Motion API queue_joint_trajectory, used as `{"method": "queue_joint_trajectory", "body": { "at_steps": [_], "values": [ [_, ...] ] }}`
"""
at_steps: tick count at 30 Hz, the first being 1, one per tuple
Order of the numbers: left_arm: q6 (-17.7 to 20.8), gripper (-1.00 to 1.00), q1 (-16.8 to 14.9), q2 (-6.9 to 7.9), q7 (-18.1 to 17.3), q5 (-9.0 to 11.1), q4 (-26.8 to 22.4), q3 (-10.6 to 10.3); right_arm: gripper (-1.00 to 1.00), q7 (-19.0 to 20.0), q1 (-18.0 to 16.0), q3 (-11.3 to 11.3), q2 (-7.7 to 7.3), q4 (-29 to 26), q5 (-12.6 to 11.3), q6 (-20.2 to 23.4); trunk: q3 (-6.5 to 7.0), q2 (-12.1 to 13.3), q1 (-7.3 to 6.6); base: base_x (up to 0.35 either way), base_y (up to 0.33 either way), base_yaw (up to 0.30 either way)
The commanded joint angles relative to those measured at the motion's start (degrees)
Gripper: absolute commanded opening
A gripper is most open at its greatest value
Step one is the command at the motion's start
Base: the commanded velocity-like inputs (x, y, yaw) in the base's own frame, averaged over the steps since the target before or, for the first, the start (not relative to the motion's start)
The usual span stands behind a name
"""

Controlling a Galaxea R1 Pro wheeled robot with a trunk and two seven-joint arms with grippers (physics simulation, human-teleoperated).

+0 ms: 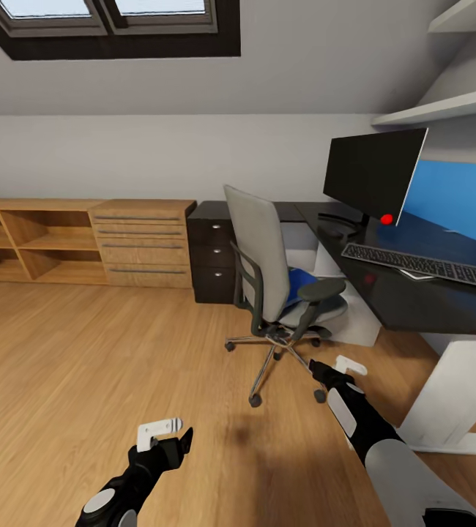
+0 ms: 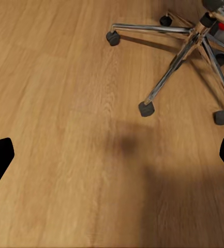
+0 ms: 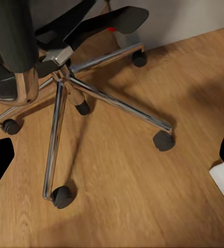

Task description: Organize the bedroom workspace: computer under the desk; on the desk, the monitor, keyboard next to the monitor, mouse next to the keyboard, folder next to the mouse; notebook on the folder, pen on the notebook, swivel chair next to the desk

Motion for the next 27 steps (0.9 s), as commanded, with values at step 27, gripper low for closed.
{"method": "queue_joint_trajectory", "body": {
  "at_steps": [27],
  "values": [
    [0.11, 1.00, 0.00, -0.08, 0.33, 0.77, -0.09, 2.43, 1.00, -0.45, -0.17, 0.28, -1.11, 9.01, 7.46, -11.15, -1.84, -4.03, 2.20, 0.002, 0.000, 0.000]
  ]
}}
